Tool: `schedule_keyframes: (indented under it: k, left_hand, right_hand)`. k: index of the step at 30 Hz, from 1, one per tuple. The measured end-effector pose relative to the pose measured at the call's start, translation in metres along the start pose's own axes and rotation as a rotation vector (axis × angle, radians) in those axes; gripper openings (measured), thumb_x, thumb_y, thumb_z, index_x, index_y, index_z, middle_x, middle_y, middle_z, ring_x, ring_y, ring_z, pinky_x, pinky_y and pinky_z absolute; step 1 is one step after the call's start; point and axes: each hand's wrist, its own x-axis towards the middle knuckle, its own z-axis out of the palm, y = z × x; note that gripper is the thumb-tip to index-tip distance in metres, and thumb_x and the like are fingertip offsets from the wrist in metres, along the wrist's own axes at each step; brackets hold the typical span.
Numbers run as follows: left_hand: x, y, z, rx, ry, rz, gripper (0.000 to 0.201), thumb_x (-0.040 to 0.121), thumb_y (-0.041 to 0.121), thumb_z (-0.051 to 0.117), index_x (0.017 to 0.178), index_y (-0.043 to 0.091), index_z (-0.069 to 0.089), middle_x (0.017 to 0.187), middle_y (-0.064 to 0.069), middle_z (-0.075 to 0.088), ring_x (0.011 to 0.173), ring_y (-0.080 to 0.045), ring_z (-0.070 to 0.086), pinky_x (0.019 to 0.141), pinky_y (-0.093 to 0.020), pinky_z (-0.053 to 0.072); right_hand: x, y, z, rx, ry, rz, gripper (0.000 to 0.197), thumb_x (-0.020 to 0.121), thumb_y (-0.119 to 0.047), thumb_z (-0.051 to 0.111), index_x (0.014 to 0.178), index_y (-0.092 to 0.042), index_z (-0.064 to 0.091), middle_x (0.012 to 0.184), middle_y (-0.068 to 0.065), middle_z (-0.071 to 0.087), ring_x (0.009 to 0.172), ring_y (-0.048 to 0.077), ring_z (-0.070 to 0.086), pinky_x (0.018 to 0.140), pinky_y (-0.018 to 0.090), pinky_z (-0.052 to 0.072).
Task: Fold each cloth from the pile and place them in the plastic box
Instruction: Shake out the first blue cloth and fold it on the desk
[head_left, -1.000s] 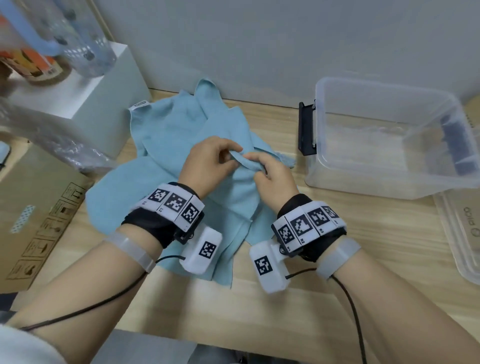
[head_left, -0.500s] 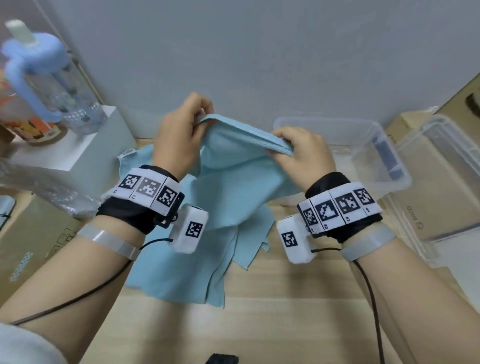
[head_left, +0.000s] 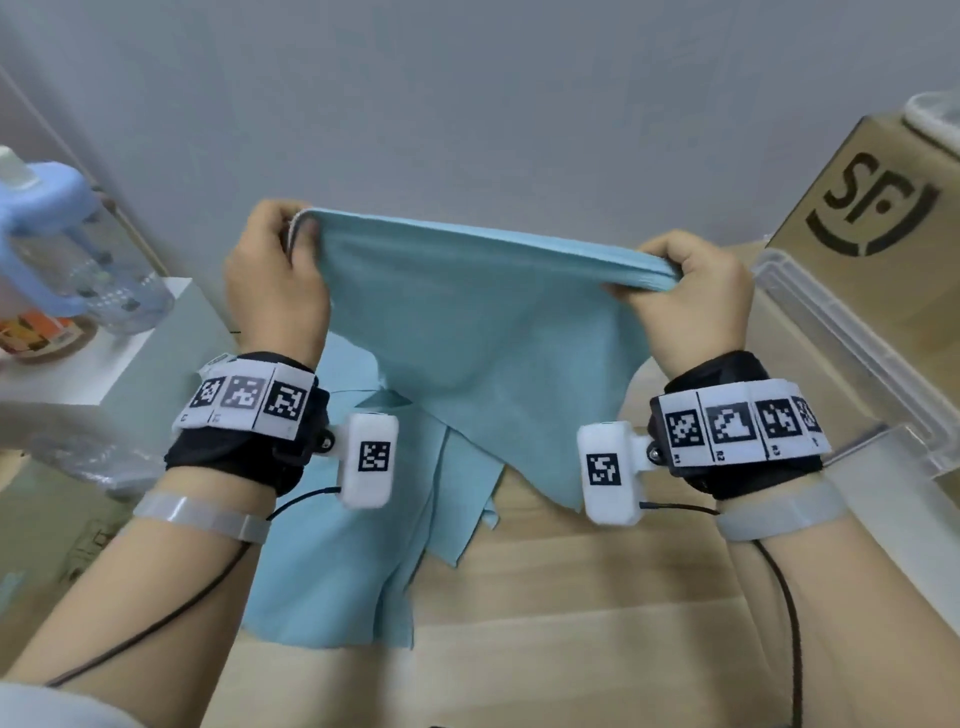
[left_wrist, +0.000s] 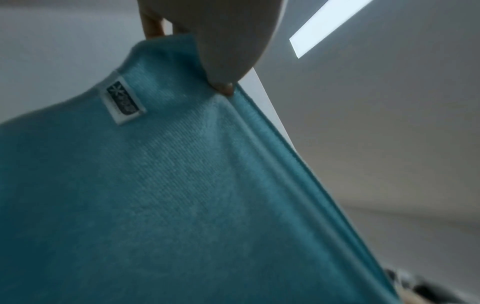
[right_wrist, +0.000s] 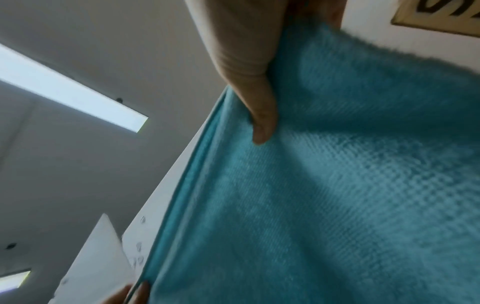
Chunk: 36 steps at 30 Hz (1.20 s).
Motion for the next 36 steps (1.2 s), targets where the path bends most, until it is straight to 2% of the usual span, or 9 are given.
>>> schedule_keyframes:
  k: [5, 9, 12, 16, 21, 25, 28, 31, 36]
  left_hand:
    - [-0.026, -0.009, 0.028, -0.217, 0.046, -0.302, 0.037, 0.088, 0.030, 0.056, 0.057, 0.021, 0.037, 0.058, 0.007, 0.036, 0.054, -0.005, 0.031, 0.055, -0.022, 0.028]
    - [-0.054, -0.007, 0.044, -0.337, -0.001, -0.369, 0.031, 0.094, 0.026, 0.047, 0.065, 0.024, 0.036, 0.065, 0.008, 0.038, 0.059, -0.003, 0.034, 0.056, -0.017, 0.034]
    - [-0.057, 0.010, 0.044, -0.402, 0.069, -0.335, 0.022, 0.095, 0.026, 0.045, 0.074, 0.025, 0.039, 0.072, 0.009, 0.044, 0.066, -0.005, 0.042, 0.069, -0.025, 0.040]
    - [-0.049, 0.049, 0.029, -0.488, 0.127, -0.177, 0.018, 0.094, 0.022, 0.048, 0.078, 0.024, 0.041, 0.073, 0.008, 0.044, 0.064, 0.001, 0.042, 0.064, -0.016, 0.039]
    - [-0.050, 0.071, -0.002, -0.560, 0.134, -0.078, 0.017, 0.088, 0.034, 0.055, 0.078, 0.023, 0.046, 0.070, 0.011, 0.050, 0.062, -0.002, 0.047, 0.064, -0.020, 0.040]
    - [-0.053, 0.069, -0.018, -0.582, 0.083, -0.096, 0.022, 0.084, 0.043, 0.059, 0.078, 0.025, 0.050, 0.072, 0.008, 0.055, 0.071, -0.016, 0.051, 0.068, -0.030, 0.043]
    - [-0.064, 0.056, -0.009, -0.511, 0.072, -0.156, 0.020, 0.091, 0.029, 0.052, 0.073, 0.023, 0.046, 0.058, 0.016, 0.054, 0.057, 0.001, 0.047, 0.058, -0.017, 0.041]
    - [-0.083, 0.027, 0.011, -0.423, 0.023, -0.257, 0.026, 0.093, 0.028, 0.049, 0.070, 0.024, 0.039, 0.063, 0.010, 0.047, 0.056, -0.001, 0.042, 0.055, -0.020, 0.039]
    - [-0.111, -0.038, 0.044, -0.267, -0.121, -0.422, 0.018, 0.090, 0.022, 0.049, 0.072, 0.024, 0.050, 0.070, 0.007, 0.049, 0.069, -0.009, 0.046, 0.071, -0.031, 0.038]
  right_hand:
    - [0.004, 0.044, -0.022, 0.305, 0.040, 0.213, 0.037, 0.068, -0.003, 0.073, 0.057, -0.026, 0.046, 0.057, -0.009, 0.047, 0.049, -0.004, 0.040, 0.052, 0.010, 0.035]
    - [0.002, 0.071, -0.034, 0.460, 0.054, 0.261, 0.037, 0.065, 0.005, 0.070, 0.058, -0.022, 0.046, 0.046, -0.018, 0.052, 0.045, -0.009, 0.043, 0.052, 0.006, 0.036]
    - [0.008, 0.074, -0.046, 0.633, 0.097, 0.243, 0.027, 0.063, 0.006, 0.053, 0.061, -0.018, 0.043, 0.049, -0.020, 0.056, 0.050, -0.012, 0.049, 0.056, 0.006, 0.040]
    - [0.014, 0.057, -0.067, 0.861, 0.126, 0.195, 0.023, 0.076, -0.001, 0.066, 0.077, -0.016, 0.049, 0.061, -0.016, 0.068, 0.062, -0.001, 0.059, 0.065, 0.020, 0.049]
    - [0.006, 0.033, -0.093, 0.985, 0.035, 0.176, 0.005, 0.083, -0.007, 0.062, 0.088, -0.009, 0.062, 0.076, -0.005, 0.072, 0.077, 0.014, 0.065, 0.072, 0.030, 0.053]
    - [-0.003, 0.022, -0.103, 0.962, -0.034, 0.176, 0.007, 0.085, -0.010, 0.061, 0.091, -0.009, 0.064, 0.082, -0.003, 0.072, 0.083, 0.017, 0.066, 0.075, 0.031, 0.054]
    - [-0.007, 0.032, -0.092, 0.878, -0.082, 0.261, 0.005, 0.084, -0.012, 0.062, 0.088, -0.013, 0.065, 0.080, -0.004, 0.073, 0.081, 0.017, 0.067, 0.074, 0.032, 0.056]
    - [-0.013, 0.068, -0.067, 0.714, -0.070, 0.361, 0.002, 0.082, -0.018, 0.064, 0.083, -0.019, 0.065, 0.077, -0.006, 0.073, 0.080, 0.018, 0.068, 0.080, 0.037, 0.057]
    - [-0.034, 0.131, -0.031, 0.372, -0.054, 0.430, 0.019, 0.080, -0.027, 0.062, 0.063, -0.020, 0.055, 0.068, 0.007, 0.057, 0.074, 0.021, 0.051, 0.073, 0.040, 0.045]
